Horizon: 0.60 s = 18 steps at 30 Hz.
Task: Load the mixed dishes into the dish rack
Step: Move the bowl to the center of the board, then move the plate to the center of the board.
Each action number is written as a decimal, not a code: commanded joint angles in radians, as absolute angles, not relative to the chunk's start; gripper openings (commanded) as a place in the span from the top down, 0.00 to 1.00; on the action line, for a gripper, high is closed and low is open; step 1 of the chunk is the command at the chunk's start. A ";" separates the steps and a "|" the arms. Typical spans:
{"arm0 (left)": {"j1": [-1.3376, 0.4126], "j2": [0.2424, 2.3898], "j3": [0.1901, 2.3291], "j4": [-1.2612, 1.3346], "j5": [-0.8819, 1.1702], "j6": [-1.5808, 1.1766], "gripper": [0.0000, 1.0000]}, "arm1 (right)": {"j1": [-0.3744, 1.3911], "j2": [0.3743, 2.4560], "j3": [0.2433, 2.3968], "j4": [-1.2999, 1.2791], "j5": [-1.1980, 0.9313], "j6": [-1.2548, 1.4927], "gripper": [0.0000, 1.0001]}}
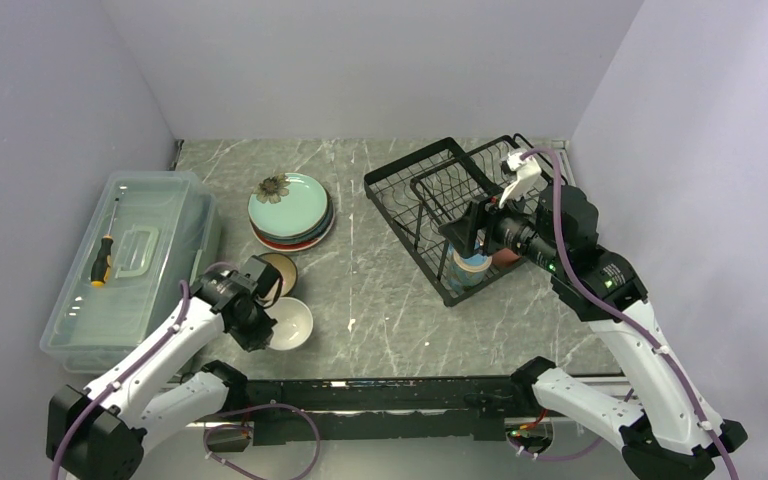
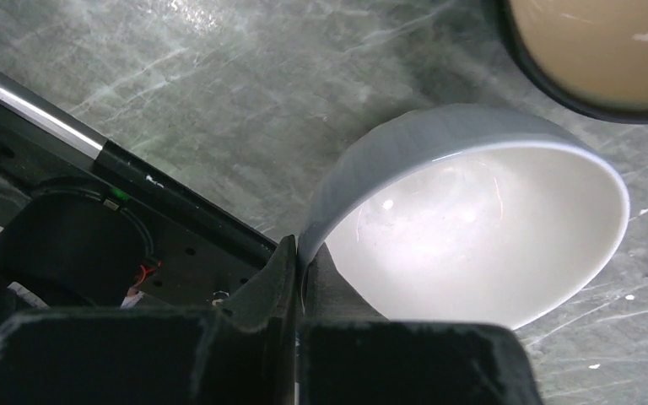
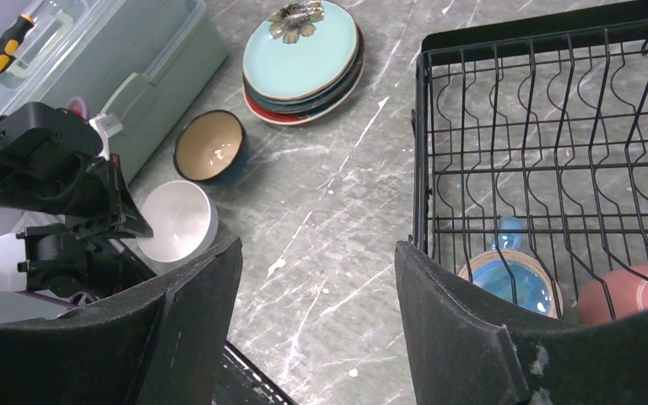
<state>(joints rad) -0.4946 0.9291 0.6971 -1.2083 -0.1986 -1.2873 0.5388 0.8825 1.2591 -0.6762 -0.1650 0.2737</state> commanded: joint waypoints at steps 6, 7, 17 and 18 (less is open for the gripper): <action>-0.482 0.954 0.633 -1.119 -0.132 -1.332 0.99 | 0.543 0.877 1.252 -0.613 -0.186 0.281 0.31; -0.482 0.959 0.633 -1.120 -0.132 -1.332 0.94 | 0.543 0.878 1.252 -0.614 -0.187 0.281 0.31; -0.482 0.996 0.658 -1.151 -0.146 -1.315 0.66 | 0.542 0.893 1.249 -0.603 -0.190 0.285 0.31; -0.481 0.996 0.664 -1.161 -0.149 -1.312 0.64 | 0.543 0.893 1.250 -0.602 -0.192 0.285 0.31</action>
<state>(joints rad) -0.4847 0.9932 0.6315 -1.1431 -0.1440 -1.3033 0.5388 0.8928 1.2495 -0.6537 -0.1688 0.2741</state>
